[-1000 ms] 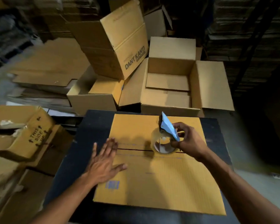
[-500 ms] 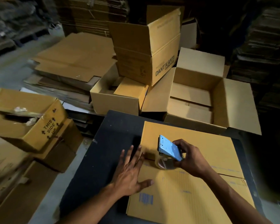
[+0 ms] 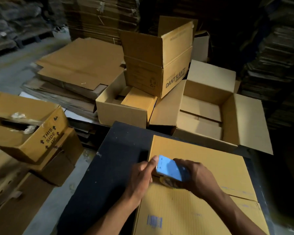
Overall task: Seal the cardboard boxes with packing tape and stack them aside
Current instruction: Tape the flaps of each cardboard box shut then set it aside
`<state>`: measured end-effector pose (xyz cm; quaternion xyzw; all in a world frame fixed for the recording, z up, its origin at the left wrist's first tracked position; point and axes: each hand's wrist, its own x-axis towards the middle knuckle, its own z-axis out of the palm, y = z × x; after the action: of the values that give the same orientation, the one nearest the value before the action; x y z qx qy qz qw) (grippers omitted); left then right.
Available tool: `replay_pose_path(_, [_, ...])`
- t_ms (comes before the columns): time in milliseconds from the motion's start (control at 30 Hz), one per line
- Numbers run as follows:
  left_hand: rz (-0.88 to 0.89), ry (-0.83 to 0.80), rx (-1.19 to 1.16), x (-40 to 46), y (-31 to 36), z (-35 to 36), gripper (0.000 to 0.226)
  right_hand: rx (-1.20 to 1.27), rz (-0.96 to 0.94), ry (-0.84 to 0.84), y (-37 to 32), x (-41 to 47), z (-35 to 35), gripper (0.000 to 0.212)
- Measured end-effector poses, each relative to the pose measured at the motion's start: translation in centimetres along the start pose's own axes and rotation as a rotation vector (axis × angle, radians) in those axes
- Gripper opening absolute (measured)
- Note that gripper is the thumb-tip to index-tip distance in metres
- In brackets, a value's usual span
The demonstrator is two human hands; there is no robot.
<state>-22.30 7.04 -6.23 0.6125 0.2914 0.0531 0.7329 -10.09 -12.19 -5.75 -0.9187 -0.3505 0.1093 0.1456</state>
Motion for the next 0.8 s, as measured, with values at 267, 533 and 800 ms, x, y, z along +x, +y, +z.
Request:
replay_pose_path(267, [-0.439,0.033,-0.511,-0.5,-0.5,-0.5,0.042,-0.077,-0.091,-0.074,-1.6,0.4,-0.7,0.082])
replay_pose_path(533, [-0.369,0.129,-0.353,1.3,-1.8,0.2,0.013,-0.019,-0.192,-0.097,-1.5,-0.6,-3.3,0.082])
replay_pose_path(800, [-0.021,0.232,-0.097,1.3,2.7,-1.7,0.016,-0.164,-0.334,-0.001,0.6,-2.7,-8.9,0.060])
